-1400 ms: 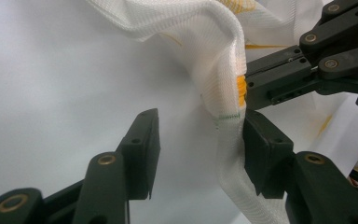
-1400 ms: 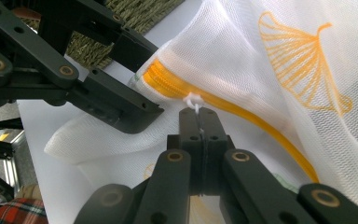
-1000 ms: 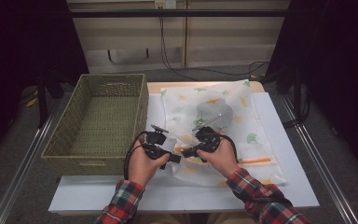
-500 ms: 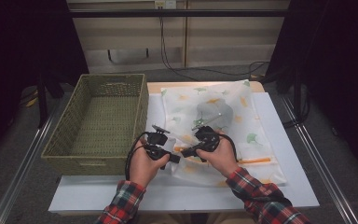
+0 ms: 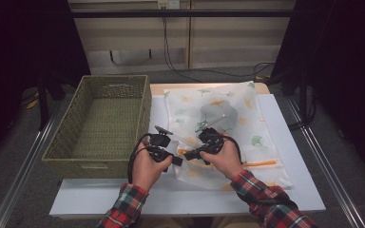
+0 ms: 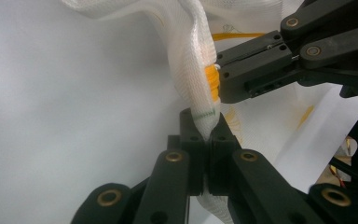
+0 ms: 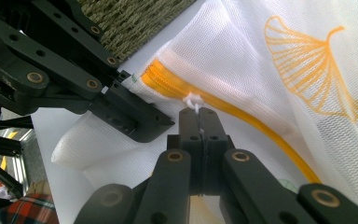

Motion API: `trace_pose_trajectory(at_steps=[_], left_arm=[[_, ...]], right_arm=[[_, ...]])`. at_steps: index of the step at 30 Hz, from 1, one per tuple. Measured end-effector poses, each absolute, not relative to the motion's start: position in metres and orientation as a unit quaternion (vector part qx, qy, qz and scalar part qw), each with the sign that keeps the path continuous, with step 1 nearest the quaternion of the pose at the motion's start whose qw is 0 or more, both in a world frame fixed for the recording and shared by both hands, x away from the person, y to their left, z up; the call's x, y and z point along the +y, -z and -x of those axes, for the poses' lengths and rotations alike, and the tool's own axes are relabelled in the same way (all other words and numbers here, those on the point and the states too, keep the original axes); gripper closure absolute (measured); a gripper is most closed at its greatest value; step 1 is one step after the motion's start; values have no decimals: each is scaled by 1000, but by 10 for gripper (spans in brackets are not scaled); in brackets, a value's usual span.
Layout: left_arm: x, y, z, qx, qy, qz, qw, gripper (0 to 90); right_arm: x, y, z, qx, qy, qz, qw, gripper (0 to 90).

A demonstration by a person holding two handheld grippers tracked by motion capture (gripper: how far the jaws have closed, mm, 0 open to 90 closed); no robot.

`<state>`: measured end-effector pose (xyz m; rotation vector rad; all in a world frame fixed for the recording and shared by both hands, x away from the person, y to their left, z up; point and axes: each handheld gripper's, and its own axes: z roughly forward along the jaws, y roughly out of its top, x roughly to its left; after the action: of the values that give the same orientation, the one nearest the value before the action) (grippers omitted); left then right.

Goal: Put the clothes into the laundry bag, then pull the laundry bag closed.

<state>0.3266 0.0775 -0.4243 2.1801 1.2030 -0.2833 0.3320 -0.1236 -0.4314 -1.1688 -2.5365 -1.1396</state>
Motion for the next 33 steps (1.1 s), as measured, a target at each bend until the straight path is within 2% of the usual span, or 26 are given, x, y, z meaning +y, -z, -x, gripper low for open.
trace_pose_trajectory(at_steps=[13, 21, 33], left_arm=[[83, 421, -324, 466, 113, -820, 313, 884], [82, 419, -323, 484, 121, -806, 319, 885], [82, 420, -321, 486, 129, -804, 317, 885]], right_arm=[[-122, 430, -332, -838, 377, 387, 74, 900], [-121, 429, -331, -844, 363, 389, 61, 900], [-124, 431, -330, -844, 362, 390, 68, 900]])
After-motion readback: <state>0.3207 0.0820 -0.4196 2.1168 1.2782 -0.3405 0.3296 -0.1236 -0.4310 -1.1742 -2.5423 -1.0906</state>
